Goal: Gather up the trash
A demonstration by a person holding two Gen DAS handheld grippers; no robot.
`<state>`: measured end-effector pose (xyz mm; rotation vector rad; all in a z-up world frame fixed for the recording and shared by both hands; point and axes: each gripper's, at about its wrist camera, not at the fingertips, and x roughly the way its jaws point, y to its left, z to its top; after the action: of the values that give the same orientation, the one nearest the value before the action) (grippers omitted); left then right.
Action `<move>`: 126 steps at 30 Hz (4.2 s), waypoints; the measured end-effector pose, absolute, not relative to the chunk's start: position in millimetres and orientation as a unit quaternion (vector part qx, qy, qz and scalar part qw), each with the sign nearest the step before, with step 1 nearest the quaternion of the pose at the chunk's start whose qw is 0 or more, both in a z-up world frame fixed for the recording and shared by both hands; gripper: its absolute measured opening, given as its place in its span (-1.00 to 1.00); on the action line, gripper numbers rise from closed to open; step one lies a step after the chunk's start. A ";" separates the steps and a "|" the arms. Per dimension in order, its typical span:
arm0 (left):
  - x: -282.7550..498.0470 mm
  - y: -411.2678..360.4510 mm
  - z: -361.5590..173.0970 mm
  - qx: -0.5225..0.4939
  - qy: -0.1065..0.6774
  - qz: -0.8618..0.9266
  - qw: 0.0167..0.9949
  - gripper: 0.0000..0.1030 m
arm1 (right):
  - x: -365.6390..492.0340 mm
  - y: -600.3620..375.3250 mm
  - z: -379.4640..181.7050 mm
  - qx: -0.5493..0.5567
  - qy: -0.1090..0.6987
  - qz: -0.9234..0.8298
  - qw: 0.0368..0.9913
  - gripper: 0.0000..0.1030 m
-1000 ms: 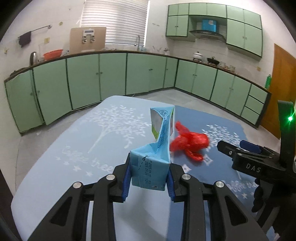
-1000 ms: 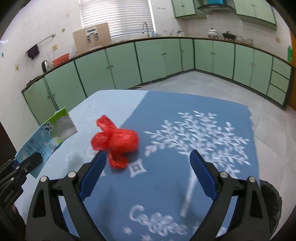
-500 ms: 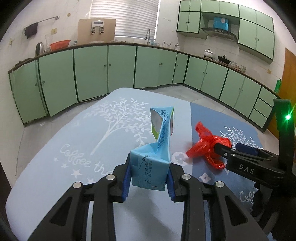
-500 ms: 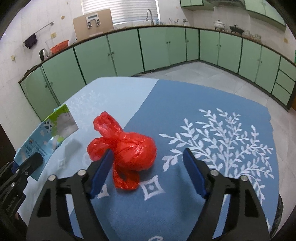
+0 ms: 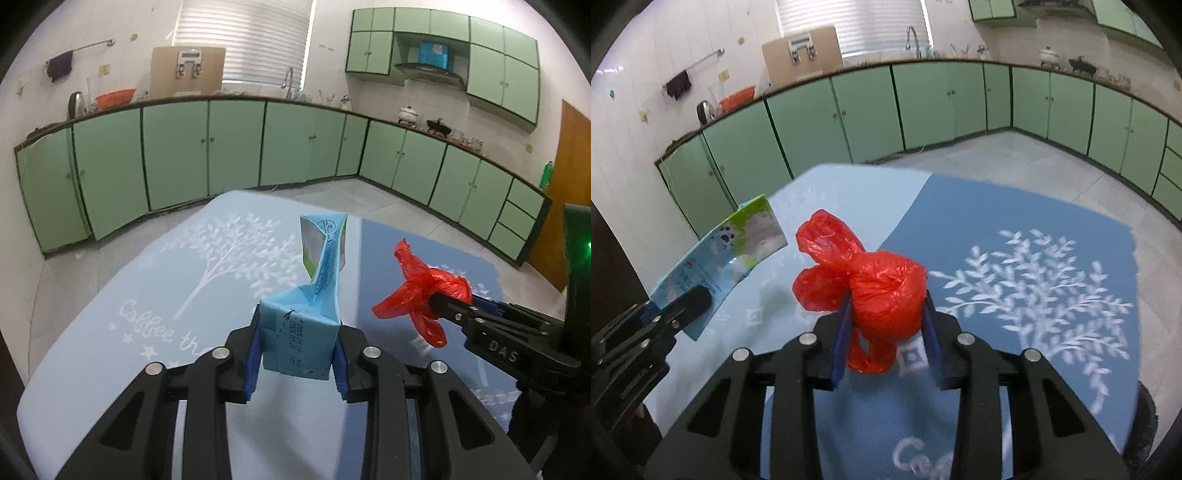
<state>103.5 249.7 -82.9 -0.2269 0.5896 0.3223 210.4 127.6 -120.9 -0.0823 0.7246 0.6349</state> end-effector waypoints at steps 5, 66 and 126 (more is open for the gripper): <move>98.6 215.5 -59.1 -0.103 0.276 0.127 0.947 -0.38 | 191.8 83.1 -94.9 -0.022 0.328 0.290 0.899 -0.35; 175.1 -92.9 -96.5 -0.005 0.352 -0.174 0.919 0.35 | 138.5 -267.3 -161.4 0.099 0.371 0.002 0.923 0.86; 20.1 -11.6 15.8 -0.017 0.260 -0.122 0.958 0.85 | 1.2 -177.3 -30.1 0.030 0.268 0.115 0.956 0.90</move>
<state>20.1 -11.6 15.8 -0.0349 0.5285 -0.2482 1.2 -177.3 -30.1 0.0607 0.5443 0.2333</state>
